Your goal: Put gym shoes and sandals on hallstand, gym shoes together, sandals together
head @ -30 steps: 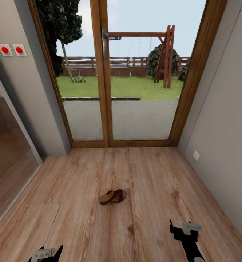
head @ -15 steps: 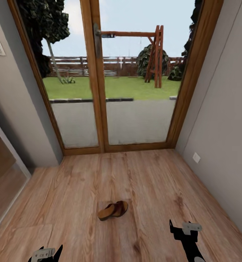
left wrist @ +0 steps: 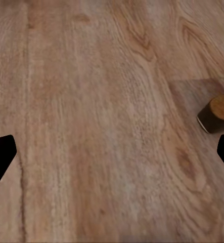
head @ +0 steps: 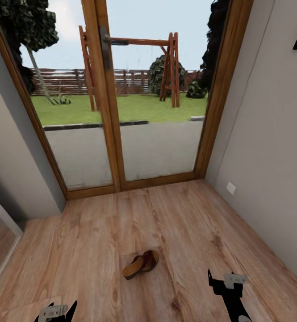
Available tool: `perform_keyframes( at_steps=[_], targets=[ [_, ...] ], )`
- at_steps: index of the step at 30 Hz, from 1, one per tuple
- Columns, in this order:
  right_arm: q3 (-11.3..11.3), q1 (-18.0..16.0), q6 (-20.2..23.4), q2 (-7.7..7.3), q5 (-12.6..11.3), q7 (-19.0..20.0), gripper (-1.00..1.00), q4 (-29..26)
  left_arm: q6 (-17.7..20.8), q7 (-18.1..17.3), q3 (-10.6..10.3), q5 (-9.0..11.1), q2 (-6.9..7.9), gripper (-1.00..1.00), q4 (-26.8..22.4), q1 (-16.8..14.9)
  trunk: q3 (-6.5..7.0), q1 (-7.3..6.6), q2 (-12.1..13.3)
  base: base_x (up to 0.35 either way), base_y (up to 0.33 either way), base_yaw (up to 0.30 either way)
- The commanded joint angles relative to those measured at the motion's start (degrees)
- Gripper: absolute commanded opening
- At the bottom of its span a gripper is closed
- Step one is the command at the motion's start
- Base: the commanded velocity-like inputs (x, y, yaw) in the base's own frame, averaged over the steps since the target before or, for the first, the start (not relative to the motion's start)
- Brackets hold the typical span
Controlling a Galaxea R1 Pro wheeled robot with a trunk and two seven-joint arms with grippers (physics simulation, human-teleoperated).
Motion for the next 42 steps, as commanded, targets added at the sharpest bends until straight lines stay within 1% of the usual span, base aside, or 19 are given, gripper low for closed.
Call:
perform_keyframes(
  at_steps=[1, 6, 13, 15, 16, 17, 18, 19, 21, 23, 24, 25, 26, 27, 32, 35, 38, 39, 42],
  targets=[
    [-0.1, -0.1, -0.2, 0.00, 0.6, -0.4, 1.00, 0.1, 0.1, -0.6, 0.1, 0.6, -0.01, 1.00, 0.1, 0.0, -0.05, -0.01, 0.0, 0.007, 0.281, -0.266],
    [-0.1, -0.1, -0.1, 0.05, 0.7, -0.4, 1.00, -0.1, 0.1, -0.6, 0.1, 0.5, -0.01, 1.00, 0.0, -0.1, -0.05, -0.01, 0.0, 0.004, 0.160, -0.201],
    [0.1, -0.1, 0.2, -0.03, 0.8, -0.2, 1.00, -1.4, 0.4, -0.5, -0.2, -0.3, 0.05, 1.00, -0.1, -1.0, -0.05, -0.01, 0.0, 0.001, 0.028, -0.038],
    [0.2, -0.1, 0.5, -0.10, 0.9, 0.0, 1.00, -3.5, 0.7, -0.1, -0.2, -1.4, 0.19, 1.00, -0.3, -2.8, -0.05, -0.01, 0.0, 0.000, 0.008, -0.011],
    [0.2, -0.1, 0.5, -0.10, 0.9, 0.0, 1.00, -3.5, 0.7, -0.1, -0.2, -1.4, 0.19, 1.00, -0.3, -2.8, -0.05, -0.01, 0.0, 0.000, 0.007, -0.009],
    [0.2, -0.1, 0.7, -0.11, 1.0, 0.0, 1.00, -4.6, 0.8, 0.2, -0.3, -1.9, 0.27, 1.00, -0.3, -3.6, -0.05, -0.01, 0.0, 0.000, 0.005, -0.007],
    [0.3, -0.1, 2.8, -0.15, 2.1, 1.1, 1.00, -10.0, 1.8, 1.5, -0.4, -4.8, 0.42, 1.00, -0.5, -7.4, -0.05, -0.01, 0.0, 0.000, 0.002, -0.003],
    [0.3, -0.1, 3.9, -0.14, 2.6, 1.7, 1.00, -11.5, 2.3, 1.9, -0.5, -5.7, 0.39, 1.00, -0.5, -8.4, -0.05, -0.01, 0.0, 0.000, 0.002, -0.002],
    [0.3, -0.1, 9.9, -0.09, 4.9, 5.4, 1.00, -17.9, 5.4, 3.7, -0.5, -9.9, 0.04, 1.00, -0.6, -12.0, -0.05, -0.01, 0.0, 0.000, 0.001, -0.001],
    [0.3, -0.1, 13.6, 0.01, 5.9, 8.0, 1.00, -21.3, 7.5, 4.8, -0.4, -11.9, -0.13, 1.00, -0.6, -13.6, -0.05, -0.01, 0.0, 0.000, 0.000, 0.000],
    [0.3, -0.2, 20.3, 0.26, 6.9, 13.9, 1.00, -27.3, 11.9, 6.5, -0.4, -14.8, -0.35, 1.00, -0.6, -16.8, -0.05, -0.01, 0.0, 0.000, 0.000, 0.000],
    [0.2, -0.3, 22.9, 0.36, 7.1, 17.0, 1.00, -30.0, 14.0, 6.9, -0.5, -15.6, -0.42, 1.00, -0.7, -18.2, -0.05, -0.01, 0.0, 0.000, 0.000, 0.000],
    [0.2, -0.4, 25.5, 0.42, 7.3, 20.6, 1.00, -33.2, 15.7, 7.0, -0.6, -16.2, -0.51, 1.00, -0.7, -19.4, -0.05, -0.01, 0.0, 0.000, 0.000, 0.000],
    [0.2, -0.6, 26.7, 0.44, 7.3, 22.3, 1.00, -34.9, 16.4, 7.0, -0.7, -16.4, -0.57, 1.00, -0.7, -19.9, -0.05, -0.01, 0.0, 0.000, 0.000, 0.000],
    [0.2, -1.0, 31.7, 0.50, 7.5, 28.6, 1.00, -41.5, 18.2, 7.1, -2.2, -17.1, -0.79, 1.00, -0.7, -21.2, -0.05, -0.01, 0.0, 0.000, 0.000, 0.000],
    [0.1, -1.2, 34.1, 0.47, 7.5, 30.8, 1.00, -44.0, 18.6, 7.3, -3.7, -17.3, -0.82, 1.00, -0.4, -21.4, -0.05, -0.01, 0.0, 0.000, 0.000, 0.000],
    [0.0, -1.2, 35.7, 0.46, 7.5, 32.0, 1.00, -45.4, 18.7, 7.5, -5.1, -17.5, -0.79, 1.00, -0.2, -21.3, -0.05, -0.01, 0.0, 0.000, 0.000, 0.000],
    [0.0, -1.1, 36.1, 0.13, 7.5, 32.3, 1.00, -45.7, 19.1, 7.2, -5.5, -17.8, -1.13, 1.00, -0.6, -21.1, -0.05, -0.01, 0.0, 0.000, 0.000, 0.000],
    [0.0, -1.2, 37.0, 0.23, 7.5, 33.3, 1.00, -46.7, 20.0, 6.2, -6.5, -18.8, -2.10, 1.00, -0.7, -21.0, -0.05, -0.01, 0.0, 0.000, 0.000, 0.000]
  ],
)
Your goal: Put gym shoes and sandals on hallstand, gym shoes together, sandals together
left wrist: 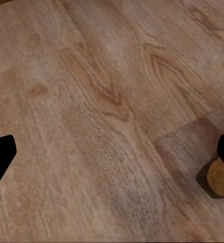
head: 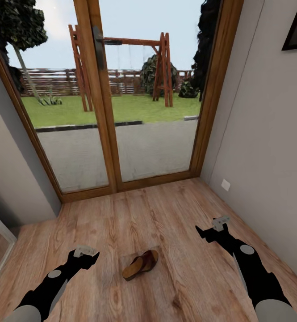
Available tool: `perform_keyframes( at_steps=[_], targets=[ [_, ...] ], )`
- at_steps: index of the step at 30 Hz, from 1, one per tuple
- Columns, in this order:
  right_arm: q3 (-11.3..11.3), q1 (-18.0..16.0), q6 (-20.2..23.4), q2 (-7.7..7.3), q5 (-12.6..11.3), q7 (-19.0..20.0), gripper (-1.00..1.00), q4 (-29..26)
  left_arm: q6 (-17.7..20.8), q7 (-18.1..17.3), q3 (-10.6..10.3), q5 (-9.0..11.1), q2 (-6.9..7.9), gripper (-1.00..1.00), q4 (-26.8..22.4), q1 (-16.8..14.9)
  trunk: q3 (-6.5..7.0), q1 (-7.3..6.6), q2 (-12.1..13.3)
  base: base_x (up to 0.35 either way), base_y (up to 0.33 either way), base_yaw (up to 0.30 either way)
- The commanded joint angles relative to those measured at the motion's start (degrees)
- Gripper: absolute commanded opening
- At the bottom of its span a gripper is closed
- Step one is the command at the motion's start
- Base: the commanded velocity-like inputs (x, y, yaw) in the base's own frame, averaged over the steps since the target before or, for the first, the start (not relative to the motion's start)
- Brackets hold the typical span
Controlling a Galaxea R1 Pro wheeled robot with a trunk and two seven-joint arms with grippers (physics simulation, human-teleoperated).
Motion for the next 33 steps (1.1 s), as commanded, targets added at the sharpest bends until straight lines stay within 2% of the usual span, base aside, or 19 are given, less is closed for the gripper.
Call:
perform_keyframes(
  at_steps=[1, 3, 8, 13, 19, 25, 33],
  targets=[
    [-0.2, 0.0, 0.4, 0.03, 0.4, 0.5, 1.00, -0.2, 0.1, -0.7, 0.1, -0.9, -0.06, 1.00, 0.0, 0.0, -0.05, -0.01, 0.0, 0.000, 0.000, 0.000],
    [-0.2, -0.1, 1.0, 0.33, 0.4, -0.1, 1.00, 0.4, 0.0, -0.5, -0.5, -1.6, 0.38, 1.00, 0.6, 0.0, -0.05, -0.01, 0.0, 0.000, 0.000, 0.000],
    [-0.2, -0.2, -0.6, 0.46, 0.3, -1.0, 1.00, 1.3, -1.6, 1.1, 1.1, 0.0, 0.98, 1.00, 1.1, 0.1, -0.05, -0.01, 0.0, 0.000, 0.000, 0.000],
    [-0.2, -0.1, -1.5, 0.29, 0.2, -1.3, 1.00, 1.4, -3.2, 1.1, -0.5, -1.6, 1.28, 1.00, 1.1, -0.2, -0.05, -0.01, 0.0, 0.000, 0.000, 0.000],
    [-0.3, -0.2, -1.5, 0.23, 0.3, -1.3, 1.00, 1.5, -2.0, -0.5, -2.4, -3.5, 0.76, 1.00, 1.1, -0.9, -0.05, -0.01, 0.0, 0.000, 0.000, -0.021],
    [-0.3, -0.2, -1.5, 0.15, 0.3, -1.4, 1.00, 1.4, -0.1, -2.5, -4.4, -5.4, -0.51, 1.00, -0.2, -2.7, -0.05, -0.01, 0.0, 0.000, 0.000, -0.214],
    [-0.3, -0.1, -1.5, 0.00, 0.2, -1.4, 1.00, 1.4, 2.5, -5.0, -7.0, -7.9, -0.74, 1.00, -1.1, -5.4, -0.05, -0.01, 0.0, 0.000, 0.000, -0.259]
  ],
)
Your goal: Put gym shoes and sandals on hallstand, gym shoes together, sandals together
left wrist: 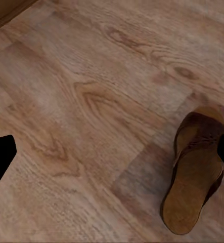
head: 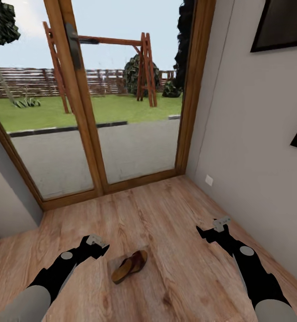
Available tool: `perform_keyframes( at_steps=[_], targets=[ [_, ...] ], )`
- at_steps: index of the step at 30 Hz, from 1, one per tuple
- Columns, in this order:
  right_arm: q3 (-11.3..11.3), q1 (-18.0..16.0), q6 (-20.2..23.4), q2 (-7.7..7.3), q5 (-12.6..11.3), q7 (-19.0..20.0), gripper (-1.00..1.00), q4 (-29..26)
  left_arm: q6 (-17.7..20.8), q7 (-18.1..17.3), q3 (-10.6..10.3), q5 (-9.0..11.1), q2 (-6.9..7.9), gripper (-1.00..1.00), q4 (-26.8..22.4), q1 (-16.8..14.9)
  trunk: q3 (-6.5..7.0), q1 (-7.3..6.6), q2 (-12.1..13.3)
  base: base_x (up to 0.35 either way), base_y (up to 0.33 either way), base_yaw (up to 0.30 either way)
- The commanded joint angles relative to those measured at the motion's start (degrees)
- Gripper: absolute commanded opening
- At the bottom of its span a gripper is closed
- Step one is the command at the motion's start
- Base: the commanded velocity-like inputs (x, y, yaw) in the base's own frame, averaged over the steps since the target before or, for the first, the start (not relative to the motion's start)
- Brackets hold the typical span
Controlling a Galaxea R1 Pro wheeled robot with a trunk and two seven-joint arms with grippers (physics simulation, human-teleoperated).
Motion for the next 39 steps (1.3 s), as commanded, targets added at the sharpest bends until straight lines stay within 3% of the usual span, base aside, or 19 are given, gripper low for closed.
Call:
perform_keyframes(
  at_steps=[1, 6, 7, 17, 39],
  targets=[
    [-0.2, 0.0, -0.1, 0.04, 0.6, 0.4, 1.00, 0.0, 0.0, -0.4, -0.3, -0.9, 0.05, 1.00, -0.1, -0.3, -0.05, -0.01, 0.0, 0.000, 0.000, -0.264],
    [-0.2, 0.0, -0.1, 0.06, 0.5, 0.4, 1.00, 0.0, 1.6, -2.0, -1.9, -2.5, 0.07, 1.00, 0.0, -0.3, -0.05, -0.01, 0.0, 0.000, 0.000, -0.264],
    [-0.2, 0.0, -0.1, 0.08, 0.5, 0.4, 1.00, 0.0, 8.7, -17.0, -8.9, -16.4, 0.07, 1.00, 0.0, -0.2, -0.05, -0.01, 0.0, 0.000, 0.000, -0.265],
    [-0.1, -0.1, -0.1, 0.12, 0.4, 0.4, 1.00, -0.2, 12.6, -17.2, -8.8, -16.2, 0.03, 1.00, 0.4, 0.2, -0.05, -0.01, 0.0, 0.011, 0.005, -0.192],
    [-0.1, -0.1, 0.2, 0.12, 0.4, 0.4, 1.00, -0.5, 12.7, -17.0, -8.7, -15.6, 0.00, 1.00, 1.0, 0.4, -0.05, -0.01, 0.0, 0.073, 0.067, -0.004]
  ],
)
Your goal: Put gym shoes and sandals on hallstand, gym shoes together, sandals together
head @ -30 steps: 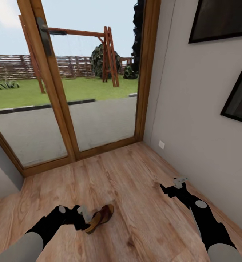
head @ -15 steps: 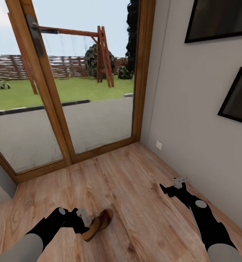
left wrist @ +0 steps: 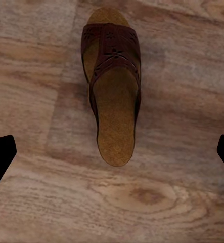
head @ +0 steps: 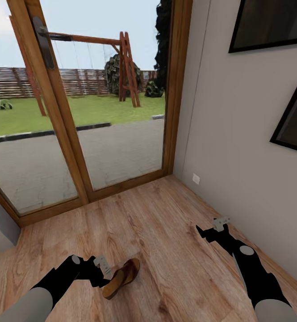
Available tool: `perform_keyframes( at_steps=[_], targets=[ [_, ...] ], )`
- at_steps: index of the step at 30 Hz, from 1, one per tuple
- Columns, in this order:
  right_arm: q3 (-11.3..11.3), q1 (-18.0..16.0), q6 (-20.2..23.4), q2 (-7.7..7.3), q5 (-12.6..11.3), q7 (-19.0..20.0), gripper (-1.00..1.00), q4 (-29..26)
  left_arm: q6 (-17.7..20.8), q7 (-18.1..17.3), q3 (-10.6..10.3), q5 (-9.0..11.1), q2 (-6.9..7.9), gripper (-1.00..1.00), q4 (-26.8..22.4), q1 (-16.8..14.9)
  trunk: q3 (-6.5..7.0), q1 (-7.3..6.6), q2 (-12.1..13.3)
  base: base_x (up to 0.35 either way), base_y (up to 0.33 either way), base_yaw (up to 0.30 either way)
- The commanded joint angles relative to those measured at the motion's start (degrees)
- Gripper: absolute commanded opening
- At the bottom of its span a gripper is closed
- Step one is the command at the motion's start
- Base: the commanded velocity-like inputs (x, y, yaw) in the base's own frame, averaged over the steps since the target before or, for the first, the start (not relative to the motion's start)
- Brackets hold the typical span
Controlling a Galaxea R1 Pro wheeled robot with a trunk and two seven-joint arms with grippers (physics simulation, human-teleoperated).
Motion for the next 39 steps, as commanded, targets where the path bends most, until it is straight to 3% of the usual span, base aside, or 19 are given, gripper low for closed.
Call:
perform_keyframes(
  at_steps=[1, 28, 39],
  targets=[
    [-0.2, -0.1, 0.1, 0.04, 0.5, 0.4, 1.00, -0.1, 0.4, -0.2, -0.2, -0.1, 0.03, 1.00, -0.1, 0.0, -0.05, -0.01, 0.0, 0.000, 0.000, 0.000],
    [-0.2, 0.0, 2.1, 0.04, 0.5, 0.4, 1.00, -1.2, 0.0, 0.1, 0.2, 0.0, -0.95, 1.00, -0.7, -0.1, -0.05, -0.01, 0.0, 0.035, 0.006, 0.000],
    [-0.2, 0.0, 2.1, 0.04, 0.5, 0.4, 1.00, -1.3, -0.2, 3.4, 1.2, 0.1, -1.05, 1.00, -1.0, -0.1, -2.80, 0.47, -0.6, 0.000, 0.000, 0.000]
  ],
)
